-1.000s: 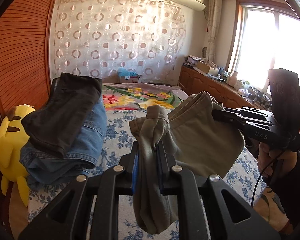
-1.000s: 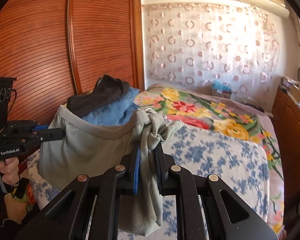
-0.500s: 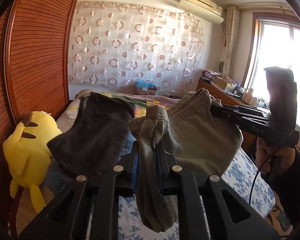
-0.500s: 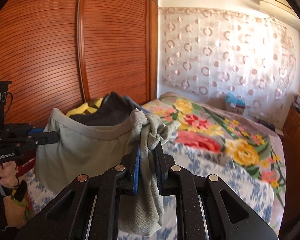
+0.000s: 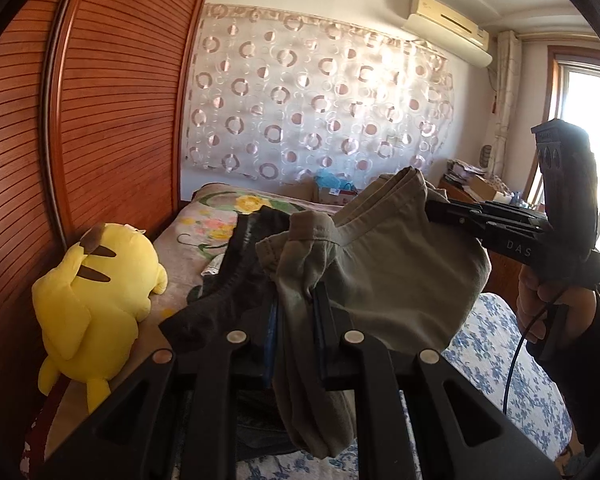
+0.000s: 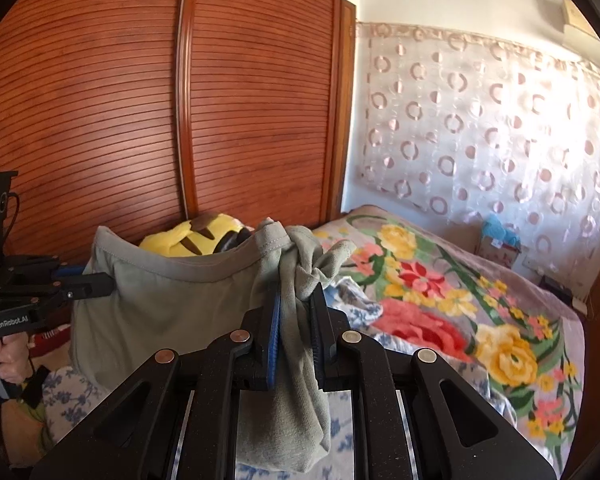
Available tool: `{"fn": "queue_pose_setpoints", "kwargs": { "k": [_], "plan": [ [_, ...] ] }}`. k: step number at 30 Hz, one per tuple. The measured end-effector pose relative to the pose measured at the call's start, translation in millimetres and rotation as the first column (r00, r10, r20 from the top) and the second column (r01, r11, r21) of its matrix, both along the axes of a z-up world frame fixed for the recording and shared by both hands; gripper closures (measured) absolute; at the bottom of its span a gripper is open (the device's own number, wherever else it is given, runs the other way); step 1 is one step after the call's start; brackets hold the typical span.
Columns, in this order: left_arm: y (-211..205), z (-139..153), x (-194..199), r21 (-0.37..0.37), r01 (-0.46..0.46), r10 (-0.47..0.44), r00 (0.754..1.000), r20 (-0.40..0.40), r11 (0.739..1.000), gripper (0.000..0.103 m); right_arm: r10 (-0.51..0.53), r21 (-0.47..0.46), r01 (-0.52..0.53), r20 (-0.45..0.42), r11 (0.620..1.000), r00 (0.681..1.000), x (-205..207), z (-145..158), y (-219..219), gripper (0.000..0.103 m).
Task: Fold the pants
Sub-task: 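Lift the shorts with the left gripper and carry them toward the jeans stack, then lower the shorts onto the folded jeans stack with the left gripper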
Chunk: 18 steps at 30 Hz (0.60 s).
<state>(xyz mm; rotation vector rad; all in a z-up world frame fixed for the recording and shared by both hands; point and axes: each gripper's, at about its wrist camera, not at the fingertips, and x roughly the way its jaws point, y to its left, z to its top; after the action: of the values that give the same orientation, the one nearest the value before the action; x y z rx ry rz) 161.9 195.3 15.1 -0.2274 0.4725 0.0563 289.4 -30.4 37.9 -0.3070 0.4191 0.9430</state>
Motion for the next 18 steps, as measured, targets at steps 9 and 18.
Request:
{"fn": "queue_pose_setpoints", "kwargs": {
  "k": [9,18],
  "plan": [
    [11,-13,0,-0.056,-0.051,0.050,0.999,-0.007,0.997,0.091,0.048,-0.069,-0.046,0.029,0.997,0.998,33,-6,66,0.093],
    [19,-26,-4,-0.059,-0.126,0.123,0.991,-0.044,0.990,0.091,0.133,-0.118,-0.128,0.032,0.985,0.991,48,-14,121,0.093]
  ]
}}
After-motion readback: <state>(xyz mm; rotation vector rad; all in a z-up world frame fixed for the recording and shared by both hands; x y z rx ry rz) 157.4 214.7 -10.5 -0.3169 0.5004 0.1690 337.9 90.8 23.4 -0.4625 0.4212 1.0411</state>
